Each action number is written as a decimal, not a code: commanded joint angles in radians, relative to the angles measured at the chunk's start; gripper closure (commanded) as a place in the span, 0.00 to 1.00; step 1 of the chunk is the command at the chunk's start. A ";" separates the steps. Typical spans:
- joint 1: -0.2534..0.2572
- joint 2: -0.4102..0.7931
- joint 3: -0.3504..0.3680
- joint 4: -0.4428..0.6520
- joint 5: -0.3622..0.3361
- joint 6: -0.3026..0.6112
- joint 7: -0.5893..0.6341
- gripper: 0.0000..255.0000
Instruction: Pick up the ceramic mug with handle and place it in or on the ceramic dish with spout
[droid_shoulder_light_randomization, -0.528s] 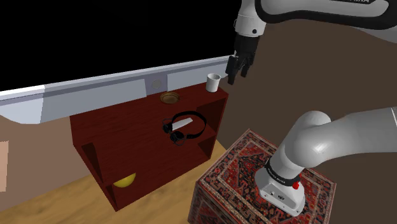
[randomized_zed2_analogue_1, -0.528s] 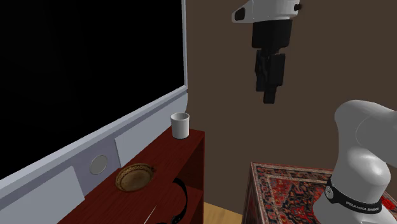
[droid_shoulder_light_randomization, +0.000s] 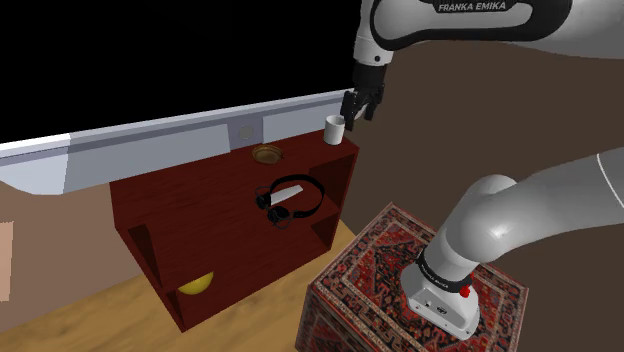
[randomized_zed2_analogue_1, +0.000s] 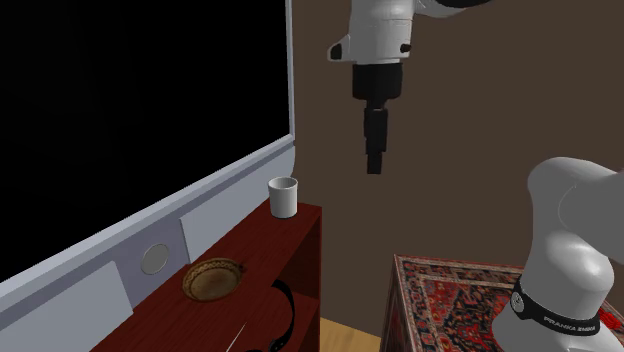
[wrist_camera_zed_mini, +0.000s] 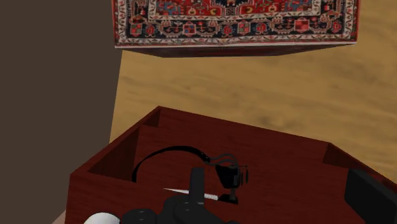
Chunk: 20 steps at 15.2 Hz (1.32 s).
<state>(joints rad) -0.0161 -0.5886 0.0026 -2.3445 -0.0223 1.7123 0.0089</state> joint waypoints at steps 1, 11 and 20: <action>-0.013 0.055 -0.018 0.006 -0.014 0.053 -0.014 0.00; -0.067 0.384 -0.094 0.149 -0.050 0.255 -0.073 0.00; -0.114 0.701 -0.147 0.380 -0.031 0.355 -0.131 0.00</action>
<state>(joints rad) -0.1253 0.0826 -0.1400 -1.9898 -0.0566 2.0612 -0.1174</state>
